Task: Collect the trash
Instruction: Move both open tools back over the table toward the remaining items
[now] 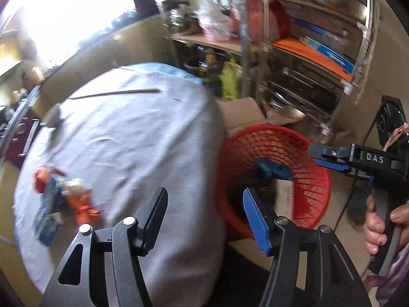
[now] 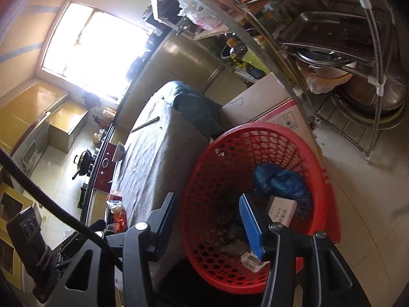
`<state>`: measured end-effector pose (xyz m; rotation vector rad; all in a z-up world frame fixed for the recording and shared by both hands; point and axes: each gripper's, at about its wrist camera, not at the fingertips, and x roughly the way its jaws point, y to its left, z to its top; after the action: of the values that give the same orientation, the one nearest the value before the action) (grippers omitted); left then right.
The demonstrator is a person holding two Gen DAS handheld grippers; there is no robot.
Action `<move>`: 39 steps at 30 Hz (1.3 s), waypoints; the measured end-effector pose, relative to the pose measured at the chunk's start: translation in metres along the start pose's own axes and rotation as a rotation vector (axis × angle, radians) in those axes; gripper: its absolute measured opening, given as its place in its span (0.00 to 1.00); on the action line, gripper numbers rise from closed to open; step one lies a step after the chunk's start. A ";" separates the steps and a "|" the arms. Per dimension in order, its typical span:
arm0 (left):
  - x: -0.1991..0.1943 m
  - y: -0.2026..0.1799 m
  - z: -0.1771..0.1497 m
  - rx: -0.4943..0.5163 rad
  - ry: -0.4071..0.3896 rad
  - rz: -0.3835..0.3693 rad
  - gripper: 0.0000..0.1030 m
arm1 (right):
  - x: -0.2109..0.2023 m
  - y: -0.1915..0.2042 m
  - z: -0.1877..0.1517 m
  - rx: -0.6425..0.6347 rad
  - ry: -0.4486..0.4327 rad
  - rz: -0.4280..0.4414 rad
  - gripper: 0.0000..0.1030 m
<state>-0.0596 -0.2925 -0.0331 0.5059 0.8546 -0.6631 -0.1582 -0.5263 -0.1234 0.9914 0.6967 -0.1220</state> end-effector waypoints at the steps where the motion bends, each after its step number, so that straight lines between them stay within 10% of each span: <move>1: -0.004 0.006 -0.001 -0.008 -0.012 0.030 0.61 | 0.002 0.004 -0.001 -0.010 0.005 0.003 0.52; 16: -0.056 0.098 -0.034 -0.205 -0.114 0.210 0.62 | 0.029 0.087 -0.029 -0.197 0.097 0.033 0.52; 39: -0.042 0.185 -0.089 -0.396 -0.072 0.249 0.62 | 0.076 0.153 -0.068 -0.349 0.231 0.002 0.52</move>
<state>0.0054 -0.0936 -0.0228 0.2225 0.8140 -0.2710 -0.0714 -0.3701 -0.0812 0.6757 0.8933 0.1154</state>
